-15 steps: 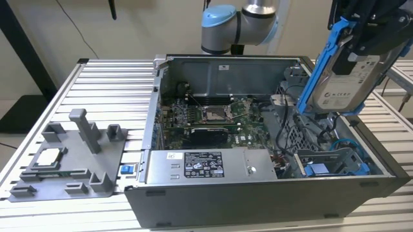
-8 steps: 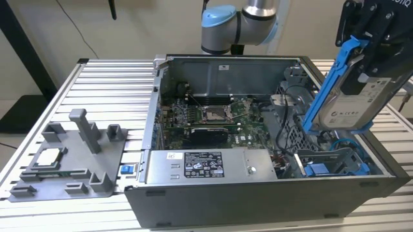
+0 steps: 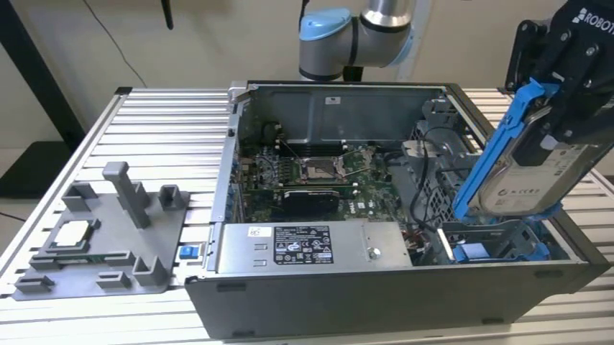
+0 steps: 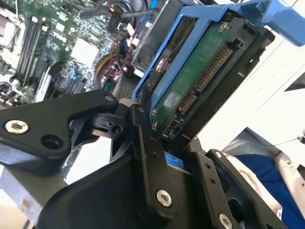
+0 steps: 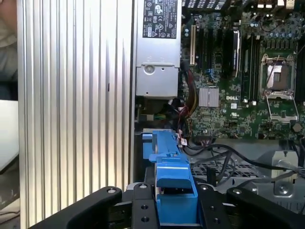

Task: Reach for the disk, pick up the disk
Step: 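Pick up the disk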

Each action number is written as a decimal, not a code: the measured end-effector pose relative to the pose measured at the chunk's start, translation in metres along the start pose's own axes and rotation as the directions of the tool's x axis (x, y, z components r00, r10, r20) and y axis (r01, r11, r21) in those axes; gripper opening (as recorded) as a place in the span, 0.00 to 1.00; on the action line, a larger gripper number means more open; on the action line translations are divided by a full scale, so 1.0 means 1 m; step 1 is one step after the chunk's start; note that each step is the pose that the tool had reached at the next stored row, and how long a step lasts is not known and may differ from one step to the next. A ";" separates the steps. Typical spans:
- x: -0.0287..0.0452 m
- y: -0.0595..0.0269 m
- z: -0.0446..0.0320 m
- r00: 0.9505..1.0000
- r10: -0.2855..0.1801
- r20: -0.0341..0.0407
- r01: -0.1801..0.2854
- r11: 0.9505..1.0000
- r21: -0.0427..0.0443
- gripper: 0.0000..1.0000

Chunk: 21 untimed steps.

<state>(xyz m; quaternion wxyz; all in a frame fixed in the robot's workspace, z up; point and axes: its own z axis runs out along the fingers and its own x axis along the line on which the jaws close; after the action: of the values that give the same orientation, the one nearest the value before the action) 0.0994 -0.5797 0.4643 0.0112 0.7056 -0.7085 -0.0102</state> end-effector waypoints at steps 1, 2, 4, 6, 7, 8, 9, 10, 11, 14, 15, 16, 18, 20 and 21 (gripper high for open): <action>0.0019 0.0007 0.0020 1.000 0.000 0.000 0.000 1.000 0.000 0.00; 0.0032 0.0012 0.0038 1.000 0.000 0.000 0.000 1.000 0.000 0.00; 0.0047 0.0013 0.0074 1.000 0.000 0.000 0.000 1.000 0.000 0.00; 0.0053 0.0013 0.0110 1.000 0.000 0.000 0.000 1.000 0.001 0.00; 0.0053 0.0012 0.0127 1.000 0.000 0.000 0.000 1.000 0.001 0.00; 0.0052 0.0012 0.0145 1.000 0.000 0.000 0.000 1.000 0.001 0.00; 0.0053 0.0012 0.0164 1.000 0.000 0.000 0.000 1.000 0.001 0.00; 0.0053 0.0010 0.0183 1.000 0.000 0.000 0.000 1.000 0.001 0.00; 0.0053 0.0009 0.0201 1.000 0.000 0.000 0.000 1.000 0.001 0.00; 0.0053 -0.0005 0.0255 1.000 0.000 0.000 0.000 1.000 0.001 0.00; 0.0053 -0.0012 0.0270 1.000 0.000 -0.001 0.000 1.000 0.001 0.00; 0.0053 -0.0013 0.0275 1.000 0.000 -0.003 0.000 1.000 0.001 0.00; 0.0053 -0.0013 0.0274 1.000 0.000 -0.004 0.000 1.000 0.001 0.00; 0.0053 -0.0013 0.0275 1.000 0.000 -0.004 0.000 1.000 0.001 0.00; 0.0053 -0.0013 0.0275 1.000 0.000 -0.005 0.000 1.000 0.001 0.00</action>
<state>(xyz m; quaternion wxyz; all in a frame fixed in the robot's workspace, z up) 0.0999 -0.5850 0.4368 0.0127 0.7056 -0.7085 -0.0081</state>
